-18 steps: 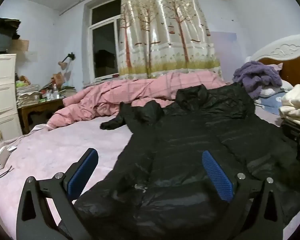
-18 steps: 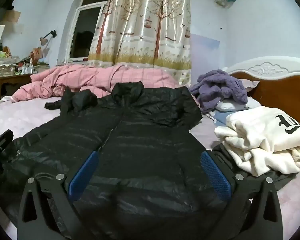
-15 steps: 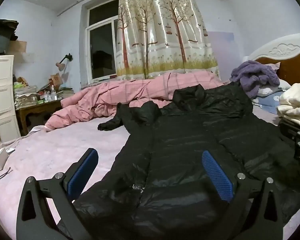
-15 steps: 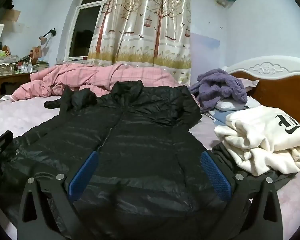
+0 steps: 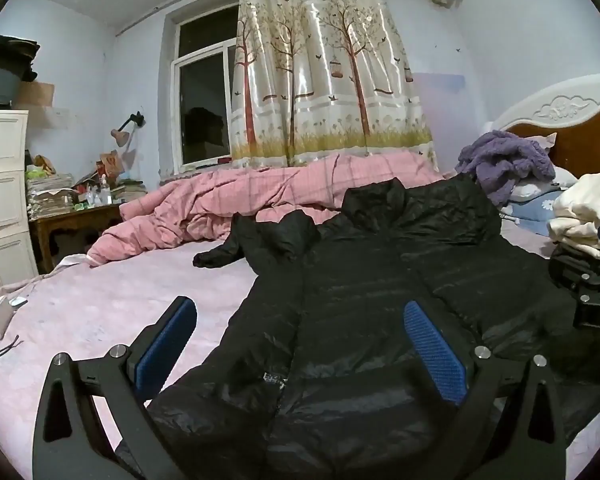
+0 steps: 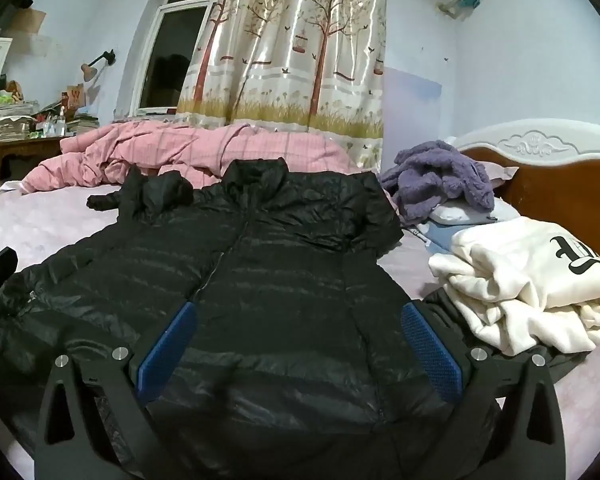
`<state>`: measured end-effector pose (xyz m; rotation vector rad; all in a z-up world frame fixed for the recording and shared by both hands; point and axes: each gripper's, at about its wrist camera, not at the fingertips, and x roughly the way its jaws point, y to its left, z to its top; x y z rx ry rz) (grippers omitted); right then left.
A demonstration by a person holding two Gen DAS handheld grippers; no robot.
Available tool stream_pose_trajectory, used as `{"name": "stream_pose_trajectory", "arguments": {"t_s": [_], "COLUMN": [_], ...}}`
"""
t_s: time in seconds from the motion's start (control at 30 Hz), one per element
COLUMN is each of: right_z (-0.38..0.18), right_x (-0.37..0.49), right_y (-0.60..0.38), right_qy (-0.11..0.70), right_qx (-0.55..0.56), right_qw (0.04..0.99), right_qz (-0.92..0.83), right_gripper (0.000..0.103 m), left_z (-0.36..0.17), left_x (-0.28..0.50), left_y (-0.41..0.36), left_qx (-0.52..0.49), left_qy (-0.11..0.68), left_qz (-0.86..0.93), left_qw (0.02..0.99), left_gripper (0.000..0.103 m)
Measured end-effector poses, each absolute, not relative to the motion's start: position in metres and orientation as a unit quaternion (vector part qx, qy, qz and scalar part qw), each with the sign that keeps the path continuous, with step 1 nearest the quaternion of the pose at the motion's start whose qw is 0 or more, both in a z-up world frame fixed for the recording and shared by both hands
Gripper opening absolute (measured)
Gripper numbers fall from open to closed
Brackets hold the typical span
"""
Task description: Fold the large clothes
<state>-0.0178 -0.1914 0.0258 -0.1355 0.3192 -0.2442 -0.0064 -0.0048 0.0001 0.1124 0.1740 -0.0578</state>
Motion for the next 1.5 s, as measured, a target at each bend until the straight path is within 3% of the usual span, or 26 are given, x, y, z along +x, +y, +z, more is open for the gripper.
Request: {"name": "stream_pose_trajectory", "arguments": {"t_s": [1.5], "right_z": [0.024], "right_x": [-0.013], "right_y": [-0.197], "right_qy": [0.164], "right_qx": [-0.069], "right_qw": [0.976], "right_qz": [-0.121], "right_gripper": [0.102], "left_z": [-0.003], "left_x": [0.0], "left_y": [0.0], "left_qx": [0.065], "left_qy": [0.104], "left_qz": [-0.048], "left_qw": [0.991], "left_gripper": [0.103]}}
